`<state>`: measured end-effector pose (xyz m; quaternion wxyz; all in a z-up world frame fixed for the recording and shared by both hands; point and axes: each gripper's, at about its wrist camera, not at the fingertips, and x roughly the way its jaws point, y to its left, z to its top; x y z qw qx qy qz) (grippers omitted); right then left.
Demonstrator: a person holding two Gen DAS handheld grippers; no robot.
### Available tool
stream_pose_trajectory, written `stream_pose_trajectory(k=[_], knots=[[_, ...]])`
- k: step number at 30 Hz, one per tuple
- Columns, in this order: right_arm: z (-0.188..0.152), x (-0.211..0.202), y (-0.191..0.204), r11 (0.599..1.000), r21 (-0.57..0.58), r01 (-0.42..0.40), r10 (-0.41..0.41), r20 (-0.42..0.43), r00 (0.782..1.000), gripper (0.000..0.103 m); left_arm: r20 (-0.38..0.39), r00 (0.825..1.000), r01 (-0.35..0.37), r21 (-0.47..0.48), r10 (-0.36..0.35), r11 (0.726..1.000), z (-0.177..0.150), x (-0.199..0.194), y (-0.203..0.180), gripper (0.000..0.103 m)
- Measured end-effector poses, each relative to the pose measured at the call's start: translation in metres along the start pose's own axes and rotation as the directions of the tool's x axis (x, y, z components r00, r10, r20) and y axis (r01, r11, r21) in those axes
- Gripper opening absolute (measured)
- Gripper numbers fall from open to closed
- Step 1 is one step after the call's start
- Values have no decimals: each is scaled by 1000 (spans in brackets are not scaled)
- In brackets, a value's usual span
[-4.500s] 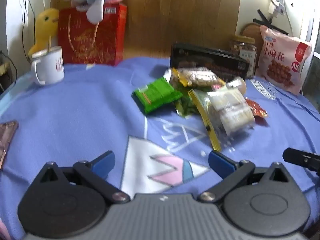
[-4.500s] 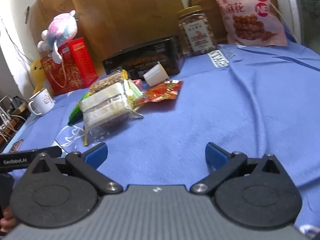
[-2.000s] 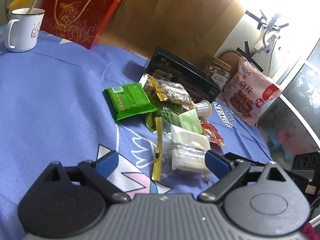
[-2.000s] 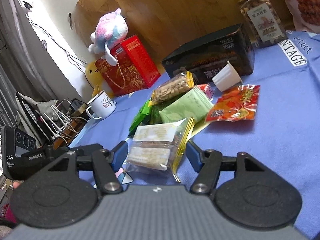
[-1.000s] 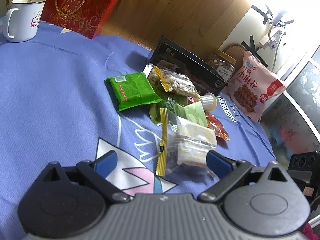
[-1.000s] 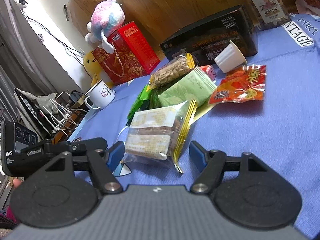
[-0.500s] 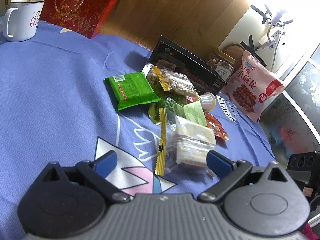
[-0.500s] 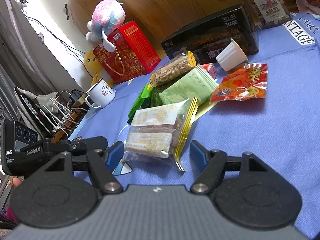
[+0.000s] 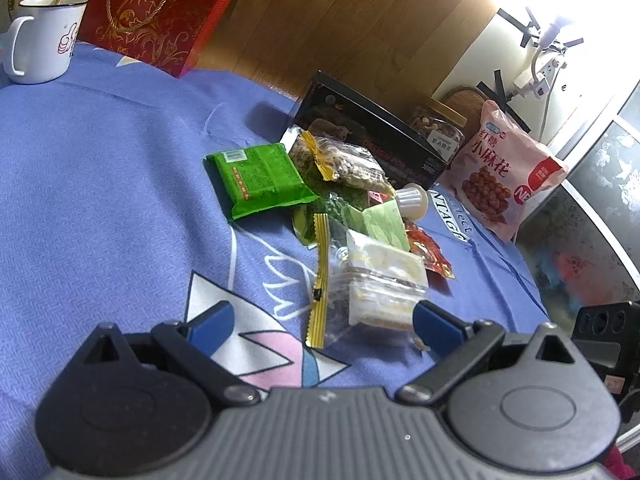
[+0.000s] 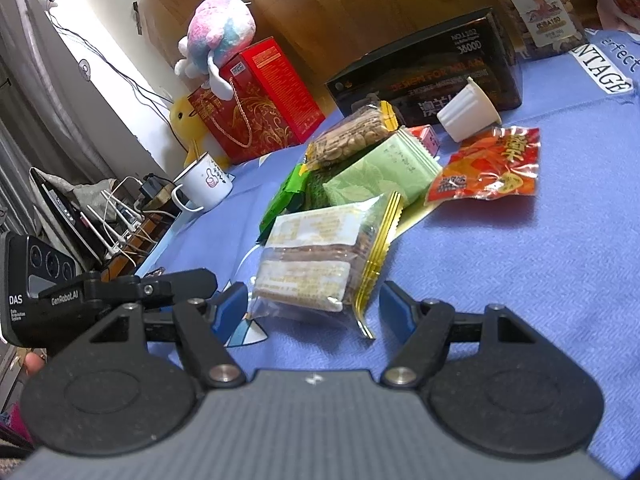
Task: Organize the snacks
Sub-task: 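Position the open left gripper around the white-cake bag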
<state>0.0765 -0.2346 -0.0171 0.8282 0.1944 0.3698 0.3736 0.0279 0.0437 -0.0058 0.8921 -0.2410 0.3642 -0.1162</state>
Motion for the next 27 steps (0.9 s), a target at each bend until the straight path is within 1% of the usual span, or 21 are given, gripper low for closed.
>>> stream_pose_trajectory(k=[7, 11, 27], knots=[[0, 0, 0, 1000, 0, 0, 0, 0, 1000, 75, -12, 1000, -24, 1, 24, 1000, 0, 2, -2, 100], [0, 0, 0, 1000, 0, 0, 0, 0, 1000, 75, -18, 1000, -20, 5, 21, 1000, 1, 4, -2, 103], [0, 0, 1, 1000, -3, 2, -2, 2, 1000, 75, -12, 1000, -22, 8, 22, 1000, 3, 4, -2, 102]])
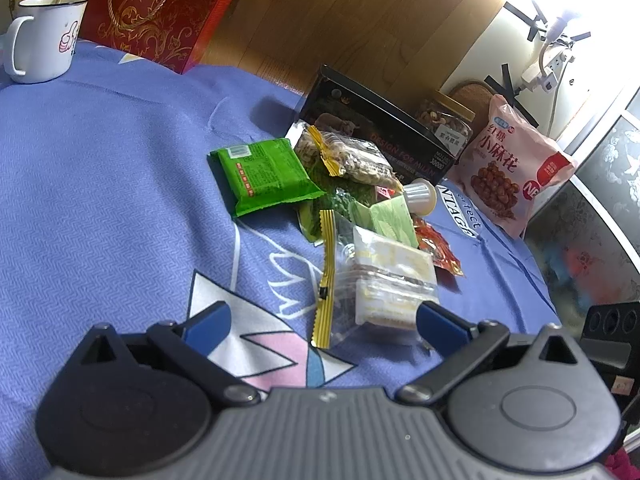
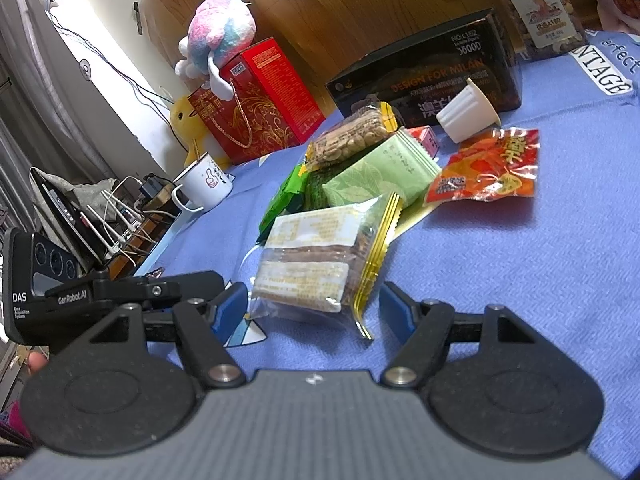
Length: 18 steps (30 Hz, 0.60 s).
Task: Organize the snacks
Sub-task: 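Position the open left gripper around the white-cake bag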
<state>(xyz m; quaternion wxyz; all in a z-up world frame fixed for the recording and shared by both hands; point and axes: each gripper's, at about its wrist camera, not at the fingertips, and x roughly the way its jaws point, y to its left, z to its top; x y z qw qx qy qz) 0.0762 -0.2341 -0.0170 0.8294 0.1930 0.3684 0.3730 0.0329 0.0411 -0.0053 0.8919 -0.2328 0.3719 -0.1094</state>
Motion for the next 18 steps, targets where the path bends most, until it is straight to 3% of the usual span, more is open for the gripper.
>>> stream_pose_trajectory(k=[6, 18], knots=[[0, -1, 0, 1000, -10, 7, -7, 5, 1000, 75, 8, 1000, -12, 13, 12, 1000, 1, -2, 1, 97], [-1, -4, 0, 1000, -12, 18, -17, 18, 1000, 75, 38, 998, -44, 45, 43, 998, -2, -3, 2, 101]])
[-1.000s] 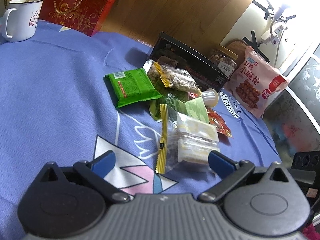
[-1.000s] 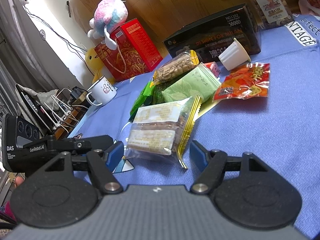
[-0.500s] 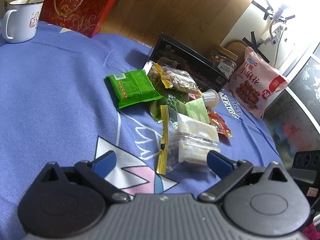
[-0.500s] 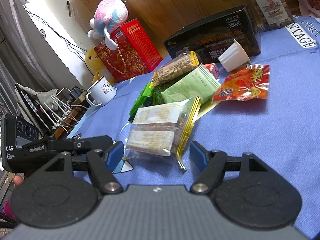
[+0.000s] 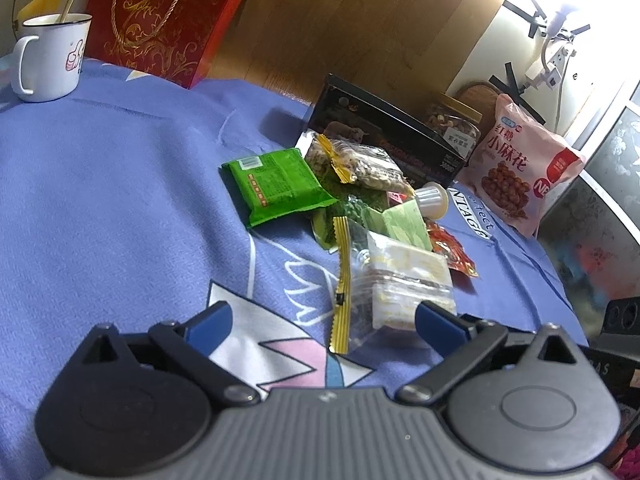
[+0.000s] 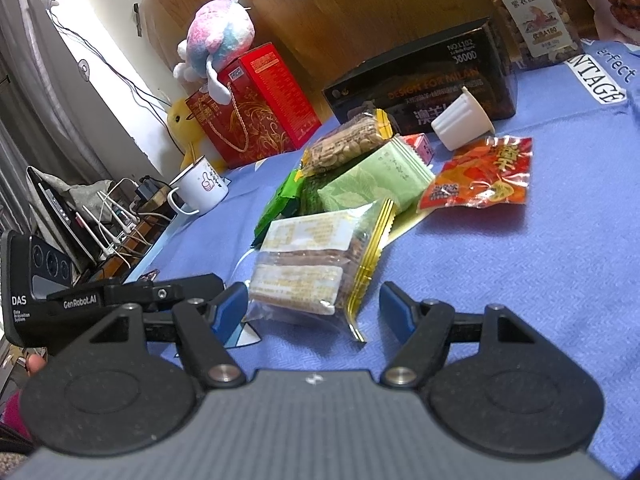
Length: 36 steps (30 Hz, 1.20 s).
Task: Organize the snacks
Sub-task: 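Position the open left gripper around the white-cake bag, then close the left gripper on the white-cake bag and lift it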
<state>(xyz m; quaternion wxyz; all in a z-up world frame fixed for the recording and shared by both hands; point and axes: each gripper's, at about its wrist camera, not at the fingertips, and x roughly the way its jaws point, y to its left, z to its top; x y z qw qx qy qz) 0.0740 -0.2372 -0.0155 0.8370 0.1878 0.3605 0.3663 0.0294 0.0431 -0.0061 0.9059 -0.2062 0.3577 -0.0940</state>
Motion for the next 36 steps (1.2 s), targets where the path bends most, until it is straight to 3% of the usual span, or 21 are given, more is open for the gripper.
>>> stream_pose_trajectory(k=[22, 31, 36], knots=[[-1, 1, 0, 1000, -9, 1, -1, 2, 1000, 75, 3, 1000, 6, 20, -6, 1000, 0, -1, -1, 102], [-2, -2, 1, 999, -46, 24, -24, 20, 1000, 75, 25, 999, 21, 59, -22, 998, 5, -6, -3, 97], [-2, -3, 1, 999, -47, 24, -23, 21, 1000, 75, 15, 1000, 16, 36, -17, 999, 6, -3, 1, 97]])
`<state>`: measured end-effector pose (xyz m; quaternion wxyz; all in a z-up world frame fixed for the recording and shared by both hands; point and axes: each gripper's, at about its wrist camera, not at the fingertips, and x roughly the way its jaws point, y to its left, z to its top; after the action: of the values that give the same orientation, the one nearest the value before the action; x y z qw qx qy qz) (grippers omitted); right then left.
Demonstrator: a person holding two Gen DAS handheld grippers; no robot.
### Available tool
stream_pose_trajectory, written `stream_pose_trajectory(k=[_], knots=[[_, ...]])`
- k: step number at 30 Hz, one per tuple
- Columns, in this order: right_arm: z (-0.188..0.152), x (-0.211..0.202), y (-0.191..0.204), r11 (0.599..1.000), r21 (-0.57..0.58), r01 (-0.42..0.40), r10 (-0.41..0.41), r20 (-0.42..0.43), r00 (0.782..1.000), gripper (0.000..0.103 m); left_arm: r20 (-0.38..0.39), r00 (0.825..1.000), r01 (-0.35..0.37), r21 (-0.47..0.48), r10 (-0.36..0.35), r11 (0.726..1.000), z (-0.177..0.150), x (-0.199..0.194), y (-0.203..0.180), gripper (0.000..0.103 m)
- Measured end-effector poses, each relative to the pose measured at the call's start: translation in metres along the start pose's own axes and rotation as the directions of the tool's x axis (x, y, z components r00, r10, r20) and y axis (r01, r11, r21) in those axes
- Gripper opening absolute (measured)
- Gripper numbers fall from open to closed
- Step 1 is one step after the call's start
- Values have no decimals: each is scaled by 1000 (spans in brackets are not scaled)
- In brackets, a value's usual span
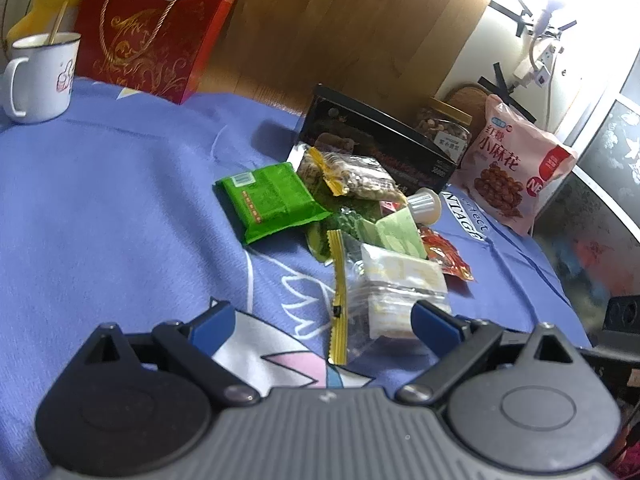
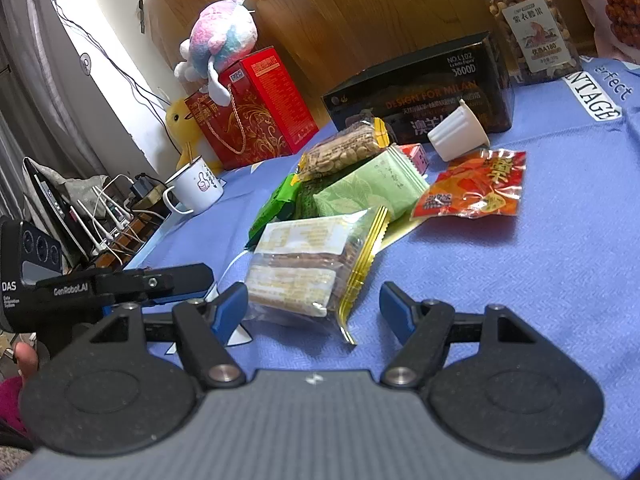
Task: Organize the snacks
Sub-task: 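Close the left gripper on the white-cake bag and lift it, then carry the bag over the open black tin and open the left gripper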
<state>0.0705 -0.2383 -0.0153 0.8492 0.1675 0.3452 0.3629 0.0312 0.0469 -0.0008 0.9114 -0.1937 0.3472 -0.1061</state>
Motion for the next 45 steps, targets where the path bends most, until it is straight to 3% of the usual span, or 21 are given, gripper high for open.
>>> stream_pose_trajectory(k=[11, 18, 24, 27, 29, 32, 35, 37, 45], knots=[[0, -1, 1, 1000, -17, 6, -6, 6, 1000, 75, 17, 1000, 26, 16, -26, 1000, 3, -5, 2, 95], [0, -2, 9, 996, -88, 25, -24, 10, 1000, 75, 19, 993, 117, 40, -117, 992, 19, -11, 3, 95], [1, 4, 11, 989, -150, 18, -23, -29, 999, 75, -39, 985, 169, 76, -166, 983, 24, 9, -11, 94], [1, 9, 14, 978, -206, 27, -39, -53, 998, 75, -101, 981, 172, 75, -165, 982, 21, 30, -15, 80], [0, 13, 17, 967, -251, 36, -55, -68, 996, 75, -147, 974, 183, 52, -173, 982, 19, 43, -13, 59], [-3, 21, 21, 947, -316, 56, -81, -67, 994, 74, -144, 975, 179, 56, -169, 982, 17, 45, -15, 54], [-5, 25, 26, 928, -365, 76, -102, -52, 993, 60, -159, 965, 214, 18, -209, 977, 18, 42, -13, 47], [-1, 24, 24, 942, -333, 30, -58, -72, 996, 53, -152, 968, 208, 33, -201, 978, 21, 36, -18, 47], [43, 4, 23, 960, -281, -14, 20, 20, 1000, 52, -61, 976, 218, 149, -211, 965, 73, 18, -53, 46]])
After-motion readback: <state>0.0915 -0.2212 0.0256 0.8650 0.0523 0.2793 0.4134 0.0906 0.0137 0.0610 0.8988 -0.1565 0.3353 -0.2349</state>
